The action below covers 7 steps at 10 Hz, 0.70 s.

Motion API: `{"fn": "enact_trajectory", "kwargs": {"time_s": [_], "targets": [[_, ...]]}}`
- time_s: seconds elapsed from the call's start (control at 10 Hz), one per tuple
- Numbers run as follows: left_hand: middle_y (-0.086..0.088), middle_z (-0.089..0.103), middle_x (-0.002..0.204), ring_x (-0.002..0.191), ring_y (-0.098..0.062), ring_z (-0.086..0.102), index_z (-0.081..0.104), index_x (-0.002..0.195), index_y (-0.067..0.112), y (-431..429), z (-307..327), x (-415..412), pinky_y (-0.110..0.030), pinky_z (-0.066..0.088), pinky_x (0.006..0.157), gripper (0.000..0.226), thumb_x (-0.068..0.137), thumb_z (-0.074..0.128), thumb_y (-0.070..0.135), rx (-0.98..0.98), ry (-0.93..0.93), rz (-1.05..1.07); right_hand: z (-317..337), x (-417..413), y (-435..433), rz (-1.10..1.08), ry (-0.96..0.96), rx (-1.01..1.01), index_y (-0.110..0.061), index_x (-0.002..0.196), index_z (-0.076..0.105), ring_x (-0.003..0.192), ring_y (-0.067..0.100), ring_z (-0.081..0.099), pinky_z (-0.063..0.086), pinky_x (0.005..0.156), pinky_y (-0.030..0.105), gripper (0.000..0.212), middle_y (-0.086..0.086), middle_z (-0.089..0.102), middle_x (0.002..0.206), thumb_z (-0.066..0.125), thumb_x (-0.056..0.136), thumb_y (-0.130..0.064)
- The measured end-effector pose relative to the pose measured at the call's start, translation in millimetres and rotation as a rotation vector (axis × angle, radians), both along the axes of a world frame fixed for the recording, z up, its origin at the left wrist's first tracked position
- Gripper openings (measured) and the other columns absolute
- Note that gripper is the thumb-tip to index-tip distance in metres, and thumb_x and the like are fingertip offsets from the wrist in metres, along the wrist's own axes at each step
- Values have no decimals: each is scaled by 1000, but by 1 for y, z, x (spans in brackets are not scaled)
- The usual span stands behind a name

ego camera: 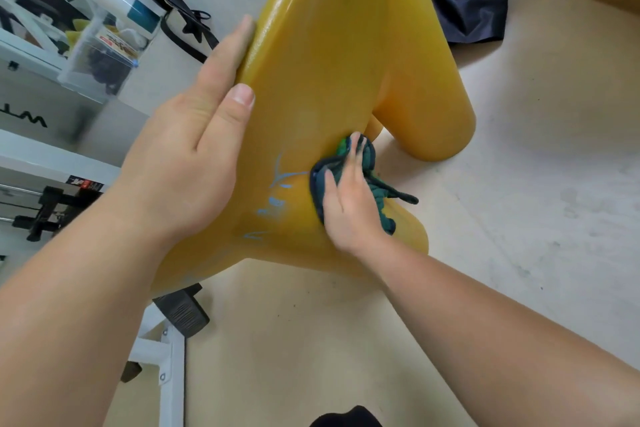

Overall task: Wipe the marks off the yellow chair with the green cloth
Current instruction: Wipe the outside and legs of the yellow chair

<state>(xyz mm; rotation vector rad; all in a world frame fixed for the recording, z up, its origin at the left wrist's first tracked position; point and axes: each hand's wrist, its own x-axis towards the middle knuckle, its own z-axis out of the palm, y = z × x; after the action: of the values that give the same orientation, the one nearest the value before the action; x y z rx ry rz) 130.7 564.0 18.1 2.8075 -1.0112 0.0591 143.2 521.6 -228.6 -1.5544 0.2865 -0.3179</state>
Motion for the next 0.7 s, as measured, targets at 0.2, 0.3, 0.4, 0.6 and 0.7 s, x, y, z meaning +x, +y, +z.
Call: {"fn": "enact_trajectory", "kwargs": {"time_s": [0.2,0.3,0.4,0.6,0.7], "targets": [[56,26,120,104,42,22,18,148,57,0,0,-3,12,18,87,47,107,28,37,6,2,21,15,9,-10,62,134,58,-14,158,-20,153,36,18,23,120,42,72,13,-10,170,18,106,-45],[43,32,140,116,34,30,25,149,52,2,0,-3,8,24,91,45,107,29,35,-13,13,43,29,-32,29,116,-50,-234,-12,155,-28,155,30,-19,-2,127,48,86,17,-32,163,18,98,-58],[-11,51,143,116,-14,47,35,149,29,1,0,-5,-27,39,92,43,106,31,33,-38,16,55,35,-64,53,135,-177,-389,-21,155,-28,149,30,-34,-11,123,55,89,13,-40,160,32,100,-57],[-8,48,143,122,-20,44,37,148,28,0,2,-2,-22,43,97,44,105,35,34,-73,102,81,50,-16,14,-28,-129,-58,-44,141,-42,151,22,-33,-7,125,52,88,-2,-44,158,27,92,-68],[35,37,147,127,17,37,30,150,46,-1,6,1,7,29,92,49,106,36,25,-85,164,85,53,16,-21,-148,-187,38,-36,150,-26,154,28,-25,-4,125,56,84,2,-32,165,28,93,-67]]}}
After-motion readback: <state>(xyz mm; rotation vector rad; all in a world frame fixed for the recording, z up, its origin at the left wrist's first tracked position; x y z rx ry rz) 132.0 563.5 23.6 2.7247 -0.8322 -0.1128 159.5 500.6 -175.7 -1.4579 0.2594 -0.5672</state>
